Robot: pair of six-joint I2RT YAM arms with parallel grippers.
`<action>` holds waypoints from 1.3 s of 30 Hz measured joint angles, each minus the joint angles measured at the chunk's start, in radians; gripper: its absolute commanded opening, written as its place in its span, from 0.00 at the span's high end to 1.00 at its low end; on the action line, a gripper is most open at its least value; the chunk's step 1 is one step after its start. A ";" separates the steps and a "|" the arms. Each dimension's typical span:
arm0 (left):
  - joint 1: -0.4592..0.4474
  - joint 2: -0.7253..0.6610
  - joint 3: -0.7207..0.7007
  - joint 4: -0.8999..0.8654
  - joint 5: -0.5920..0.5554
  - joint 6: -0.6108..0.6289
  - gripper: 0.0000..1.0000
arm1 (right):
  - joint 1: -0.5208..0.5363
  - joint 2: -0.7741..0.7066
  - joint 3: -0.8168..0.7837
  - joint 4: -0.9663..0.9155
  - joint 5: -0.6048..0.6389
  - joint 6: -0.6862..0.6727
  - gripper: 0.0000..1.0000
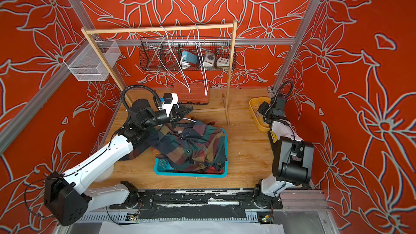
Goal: Remove the clothespins securing long-sleeve shirts to the hanger
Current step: Place the clamp in the storage box, then remove the clamp from the hanger.
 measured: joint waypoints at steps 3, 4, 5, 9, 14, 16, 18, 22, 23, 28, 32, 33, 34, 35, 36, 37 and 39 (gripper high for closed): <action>0.000 0.005 0.000 0.000 0.000 0.002 1.00 | 0.023 -0.191 -0.103 0.063 -0.114 -0.004 0.43; 0.000 0.008 0.000 -0.003 0.000 0.003 1.00 | 0.045 -0.260 -0.129 0.077 -0.170 -0.014 0.43; 0.000 0.011 0.000 -0.006 0.000 0.004 1.00 | 0.071 -0.312 -0.140 0.081 -0.222 -0.029 0.43; -0.001 0.023 0.002 -0.013 0.001 0.006 1.00 | 0.262 -0.482 -0.096 0.021 -0.459 -0.181 0.43; -0.001 0.027 0.017 -0.035 0.003 0.010 1.00 | 0.537 -0.571 0.019 -0.151 -0.629 -0.423 0.42; -0.001 0.027 0.023 -0.037 0.005 0.010 1.00 | 0.630 -0.569 0.058 -0.233 -0.635 -0.513 0.42; -0.001 0.027 0.024 -0.039 0.009 0.010 1.00 | 0.698 -0.556 0.073 -0.291 -0.612 -0.575 0.42; -0.003 0.027 0.024 -0.040 0.018 0.010 1.00 | 0.778 -0.496 0.076 -0.382 -0.543 -0.653 0.42; -0.004 0.027 0.024 -0.040 0.021 0.010 1.00 | 0.790 -0.480 0.076 -0.397 -0.525 -0.665 0.42; -0.014 0.027 0.024 -0.040 0.030 0.010 1.00 | 0.823 -0.433 0.078 -0.414 -0.431 -0.695 0.41; -0.019 0.026 0.024 -0.040 0.041 0.010 1.00 | 0.829 -0.399 0.100 -0.406 -0.432 -0.710 0.41; -0.021 0.026 0.024 -0.040 0.046 0.010 1.00 | 0.832 -0.386 0.106 -0.402 -0.433 -0.713 0.41; -0.021 0.026 0.024 -0.040 0.051 0.010 1.00 | 0.835 -0.375 0.110 -0.397 -0.433 -0.715 0.41; -0.023 0.026 0.024 -0.040 0.055 0.010 1.00 | 0.838 -0.359 0.114 -0.390 -0.433 -0.717 0.41; -0.024 0.026 0.024 -0.040 0.060 0.009 1.00 | 0.843 -0.343 0.118 -0.386 -0.433 -0.718 0.41; -0.026 0.026 0.024 -0.040 0.062 0.009 1.00 | 0.847 -0.330 0.120 -0.380 -0.434 -0.718 0.42; -0.032 0.024 0.024 -0.040 0.071 0.009 1.00 | 0.853 -0.301 0.120 -0.368 -0.437 -0.717 0.42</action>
